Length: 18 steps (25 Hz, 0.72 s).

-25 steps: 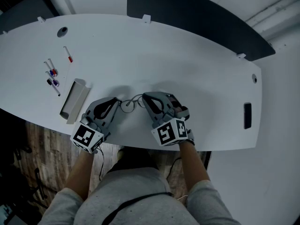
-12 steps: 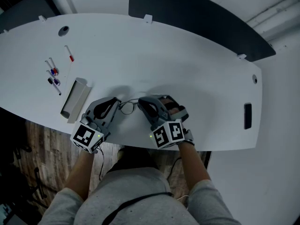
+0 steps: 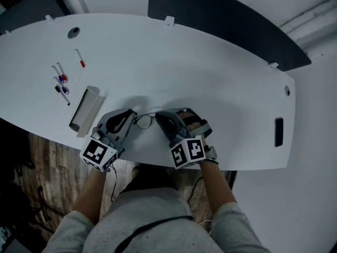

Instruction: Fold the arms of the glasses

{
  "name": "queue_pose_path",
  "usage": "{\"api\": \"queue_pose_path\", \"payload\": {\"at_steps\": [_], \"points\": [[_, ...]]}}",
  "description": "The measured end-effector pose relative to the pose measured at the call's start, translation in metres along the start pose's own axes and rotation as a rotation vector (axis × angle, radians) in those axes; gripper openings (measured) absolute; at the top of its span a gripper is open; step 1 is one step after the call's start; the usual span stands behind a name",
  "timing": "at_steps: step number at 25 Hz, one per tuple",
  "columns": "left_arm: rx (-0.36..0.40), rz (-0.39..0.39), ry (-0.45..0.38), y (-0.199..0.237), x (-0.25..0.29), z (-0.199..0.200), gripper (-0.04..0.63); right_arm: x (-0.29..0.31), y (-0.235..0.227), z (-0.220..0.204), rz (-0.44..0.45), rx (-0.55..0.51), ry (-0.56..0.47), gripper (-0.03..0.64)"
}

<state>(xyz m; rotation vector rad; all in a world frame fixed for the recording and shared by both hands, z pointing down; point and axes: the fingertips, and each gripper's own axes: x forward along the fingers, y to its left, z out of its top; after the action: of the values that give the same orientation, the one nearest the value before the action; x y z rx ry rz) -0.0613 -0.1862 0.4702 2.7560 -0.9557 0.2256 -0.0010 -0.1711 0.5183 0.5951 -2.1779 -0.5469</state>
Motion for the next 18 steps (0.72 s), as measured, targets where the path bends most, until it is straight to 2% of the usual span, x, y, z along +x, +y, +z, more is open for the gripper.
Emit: {"api": "queue_pose_path", "payload": {"at_steps": [4, 10, 18], "points": [[-0.001, -0.01, -0.022, -0.001, 0.001, 0.003, 0.017, 0.002, 0.004, 0.0, 0.012, -0.026, 0.01, 0.031], [0.009, -0.007, 0.008, -0.001, -0.002, -0.001, 0.017, 0.005, 0.009, -0.001, 0.017, -0.059, 0.023, 0.031], [0.013, -0.012, 0.006, -0.001, -0.006, -0.001, 0.017, 0.006, 0.015, 0.002, 0.022, -0.082, 0.032, 0.031]]}}
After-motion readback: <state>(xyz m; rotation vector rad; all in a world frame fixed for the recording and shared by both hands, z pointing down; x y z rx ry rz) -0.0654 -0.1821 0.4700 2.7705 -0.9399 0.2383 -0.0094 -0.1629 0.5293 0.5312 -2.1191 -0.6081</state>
